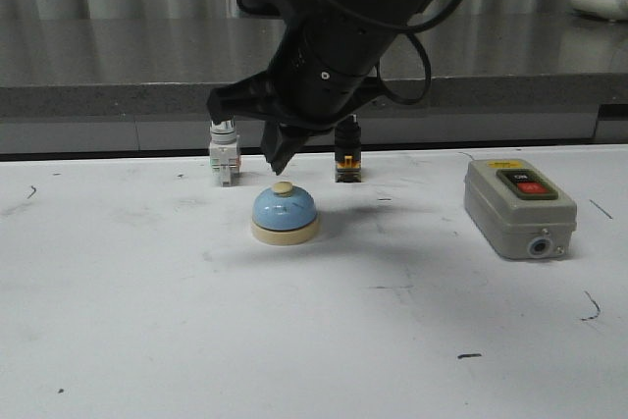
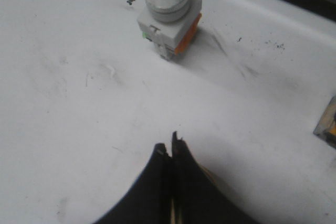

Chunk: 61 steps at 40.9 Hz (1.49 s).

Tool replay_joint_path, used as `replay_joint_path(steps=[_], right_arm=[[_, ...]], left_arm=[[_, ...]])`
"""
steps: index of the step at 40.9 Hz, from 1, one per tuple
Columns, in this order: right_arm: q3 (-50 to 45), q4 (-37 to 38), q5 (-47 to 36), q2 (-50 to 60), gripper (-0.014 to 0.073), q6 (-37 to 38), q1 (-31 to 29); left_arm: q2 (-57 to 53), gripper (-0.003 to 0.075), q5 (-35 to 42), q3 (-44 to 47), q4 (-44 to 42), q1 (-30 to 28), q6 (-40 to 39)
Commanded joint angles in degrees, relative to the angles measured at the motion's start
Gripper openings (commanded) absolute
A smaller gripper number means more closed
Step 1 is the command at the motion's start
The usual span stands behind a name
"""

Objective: Place and press bell with both arms

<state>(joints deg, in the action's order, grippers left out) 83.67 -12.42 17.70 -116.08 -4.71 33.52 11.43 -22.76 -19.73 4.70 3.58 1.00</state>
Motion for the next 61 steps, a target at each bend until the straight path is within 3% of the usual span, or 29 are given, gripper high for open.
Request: replay_joint_path(steps=[1, 36, 61], right_arm=[[2.0, -0.3, -3.5, 2.7, -0.0062, -0.4, -0.1], [2.0, -0.3, -3.1, 2.6, -0.0062, -0.4, -0.1], [2.0, -0.3, -1.7, 8.3, -0.0062, -0.4, -0.1]], left_arm=[[0.4, -0.002, 4.8, -1.6, 0.6, 0.1, -0.5], [0.4, -0.002, 4.8, -1.6, 0.6, 0.1, -0.5], [0.4, -0.002, 4.8, -1.6, 0.6, 0.1, -0.5]])
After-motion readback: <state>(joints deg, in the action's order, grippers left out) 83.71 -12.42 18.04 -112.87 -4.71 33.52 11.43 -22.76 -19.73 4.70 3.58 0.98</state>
